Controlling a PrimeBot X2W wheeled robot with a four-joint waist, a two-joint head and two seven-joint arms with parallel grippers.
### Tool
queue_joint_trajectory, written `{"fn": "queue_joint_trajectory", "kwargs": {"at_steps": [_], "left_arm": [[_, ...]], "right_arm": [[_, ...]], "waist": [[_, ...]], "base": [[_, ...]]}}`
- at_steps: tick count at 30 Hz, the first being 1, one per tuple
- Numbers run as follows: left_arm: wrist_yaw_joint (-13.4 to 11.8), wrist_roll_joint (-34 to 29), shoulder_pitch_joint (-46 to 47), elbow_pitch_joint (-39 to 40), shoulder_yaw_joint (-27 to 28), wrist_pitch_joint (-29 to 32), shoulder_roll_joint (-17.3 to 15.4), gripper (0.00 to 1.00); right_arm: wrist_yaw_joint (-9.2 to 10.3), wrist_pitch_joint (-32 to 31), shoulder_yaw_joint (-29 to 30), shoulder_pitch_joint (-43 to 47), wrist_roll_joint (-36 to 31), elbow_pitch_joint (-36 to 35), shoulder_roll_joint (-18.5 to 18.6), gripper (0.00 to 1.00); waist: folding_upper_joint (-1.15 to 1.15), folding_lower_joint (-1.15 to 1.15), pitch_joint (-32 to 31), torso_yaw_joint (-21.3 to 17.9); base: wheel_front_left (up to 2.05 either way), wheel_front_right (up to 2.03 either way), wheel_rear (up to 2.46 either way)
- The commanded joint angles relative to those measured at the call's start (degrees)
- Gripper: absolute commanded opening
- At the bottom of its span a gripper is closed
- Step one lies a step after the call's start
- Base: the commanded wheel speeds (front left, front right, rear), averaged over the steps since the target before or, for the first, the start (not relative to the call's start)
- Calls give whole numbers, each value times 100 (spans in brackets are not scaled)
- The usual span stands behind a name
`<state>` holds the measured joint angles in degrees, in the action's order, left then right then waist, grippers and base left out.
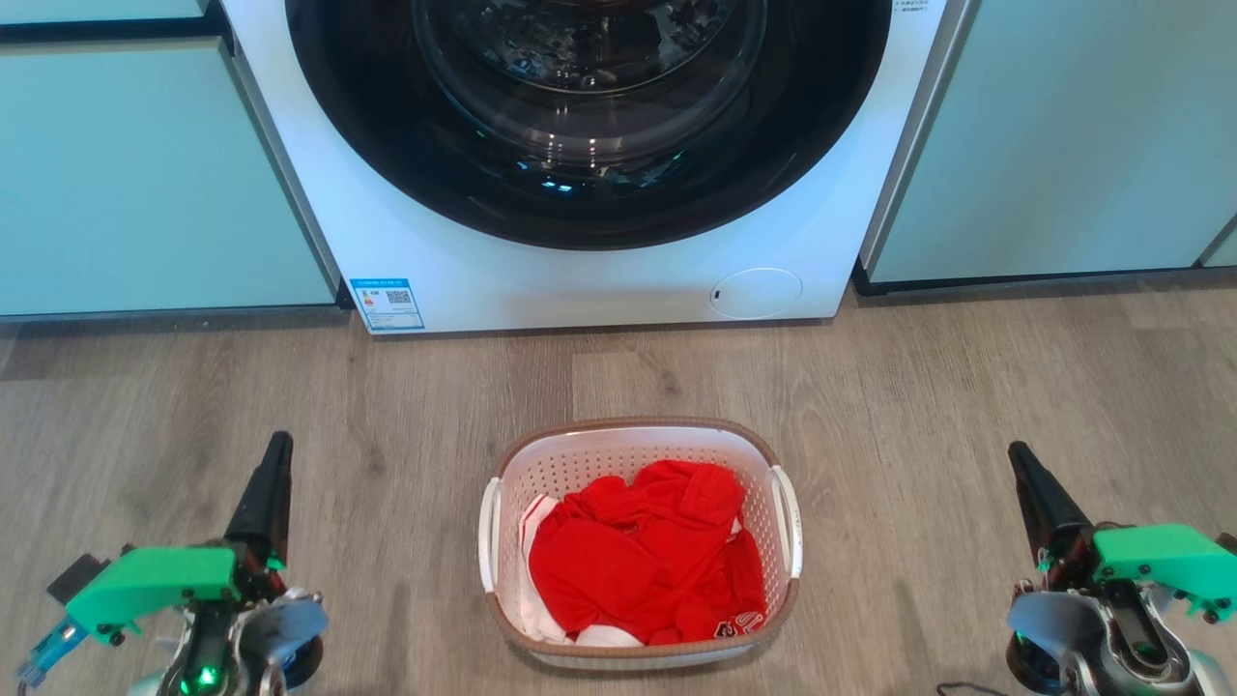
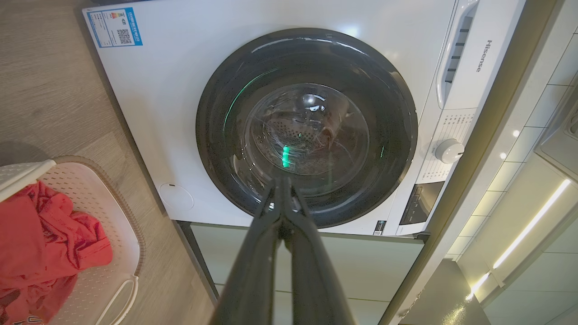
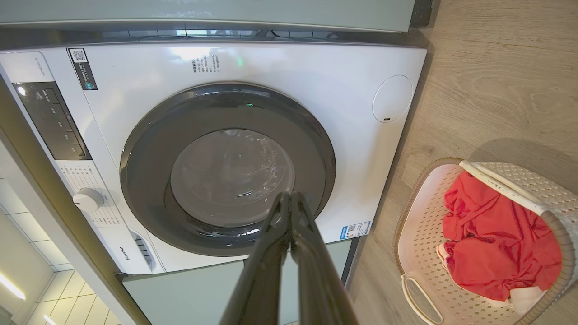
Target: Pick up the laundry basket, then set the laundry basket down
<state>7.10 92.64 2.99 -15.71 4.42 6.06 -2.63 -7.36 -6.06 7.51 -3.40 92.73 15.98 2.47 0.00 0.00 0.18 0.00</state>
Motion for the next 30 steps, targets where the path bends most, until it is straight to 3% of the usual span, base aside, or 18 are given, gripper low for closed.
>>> {"fn": "queue_joint_trajectory", "kwargs": {"at_steps": [1, 30], "left_arm": [[39, -52, 321, 167, 214, 46, -26, 0], [39, -52, 321, 167, 215, 47, -26, 0]], "right_arm": [[-13, -47, -94, -279, -61, -195, 42, 0], [-13, -47, -93, -279, -61, -195, 42, 0]], "waist": [[0, 0, 0, 0], [0, 0, 0, 0]], "base": [[0, 0, 0], [0, 0, 0]]}}
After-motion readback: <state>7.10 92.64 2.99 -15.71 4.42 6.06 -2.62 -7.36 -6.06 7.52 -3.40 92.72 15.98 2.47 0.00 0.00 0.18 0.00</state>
